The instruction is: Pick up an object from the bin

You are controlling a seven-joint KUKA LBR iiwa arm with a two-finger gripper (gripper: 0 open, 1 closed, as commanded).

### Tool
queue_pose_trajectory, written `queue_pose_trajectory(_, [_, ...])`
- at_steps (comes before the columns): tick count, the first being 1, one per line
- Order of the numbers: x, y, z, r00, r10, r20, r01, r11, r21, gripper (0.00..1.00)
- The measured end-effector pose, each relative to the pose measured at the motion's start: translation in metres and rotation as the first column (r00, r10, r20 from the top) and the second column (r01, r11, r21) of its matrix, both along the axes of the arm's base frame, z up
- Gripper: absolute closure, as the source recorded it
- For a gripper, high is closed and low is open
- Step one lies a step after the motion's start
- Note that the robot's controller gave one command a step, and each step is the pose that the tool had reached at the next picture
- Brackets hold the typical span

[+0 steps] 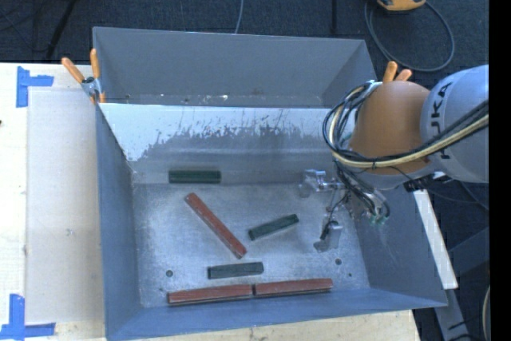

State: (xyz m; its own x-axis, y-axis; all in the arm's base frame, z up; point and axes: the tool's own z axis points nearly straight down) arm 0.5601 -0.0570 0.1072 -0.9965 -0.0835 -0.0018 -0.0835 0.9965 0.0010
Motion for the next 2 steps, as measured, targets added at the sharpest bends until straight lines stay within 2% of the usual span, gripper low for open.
queue_pose_trajectory(1, [0.0433,0.0675,-0.0365,0.899,0.438,0.002,-0.438,0.899,-0.001,1.0])
queue_pose_trajectory(2, [0.0433,0.0675,-0.0365,0.899,0.438,0.002,-0.438,0.899,-0.001,1.0])
